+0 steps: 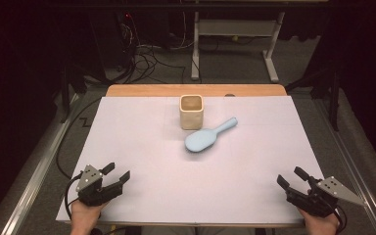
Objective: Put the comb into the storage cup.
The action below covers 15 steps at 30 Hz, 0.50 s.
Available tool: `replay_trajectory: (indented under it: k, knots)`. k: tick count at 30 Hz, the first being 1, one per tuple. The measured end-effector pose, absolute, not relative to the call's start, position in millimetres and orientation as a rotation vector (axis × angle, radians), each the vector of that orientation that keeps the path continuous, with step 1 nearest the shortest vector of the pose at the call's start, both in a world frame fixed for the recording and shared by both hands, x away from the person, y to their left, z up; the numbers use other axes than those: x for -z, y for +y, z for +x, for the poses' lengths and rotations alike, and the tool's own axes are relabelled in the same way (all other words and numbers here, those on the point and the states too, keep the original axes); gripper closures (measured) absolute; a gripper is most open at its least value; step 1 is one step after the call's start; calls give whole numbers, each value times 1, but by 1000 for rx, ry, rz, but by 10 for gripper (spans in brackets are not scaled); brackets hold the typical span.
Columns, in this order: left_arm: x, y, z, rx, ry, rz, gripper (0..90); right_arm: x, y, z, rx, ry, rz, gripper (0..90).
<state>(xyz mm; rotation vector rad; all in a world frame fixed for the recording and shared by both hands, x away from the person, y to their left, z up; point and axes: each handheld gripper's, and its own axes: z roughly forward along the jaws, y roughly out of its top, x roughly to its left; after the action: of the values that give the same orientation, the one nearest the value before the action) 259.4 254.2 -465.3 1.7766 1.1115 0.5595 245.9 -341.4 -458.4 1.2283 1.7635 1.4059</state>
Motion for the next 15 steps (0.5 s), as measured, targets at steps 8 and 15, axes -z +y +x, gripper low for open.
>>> replay_trajectory:
  k: [8,15]
  knots:
    - [466,255,261,-544,1121,1767,341,458,-342,246,-1406,1760,1236,273]
    - [466,257,260,-560,1128,1752,337,458,-342,246,-1403,1757,1234,273]
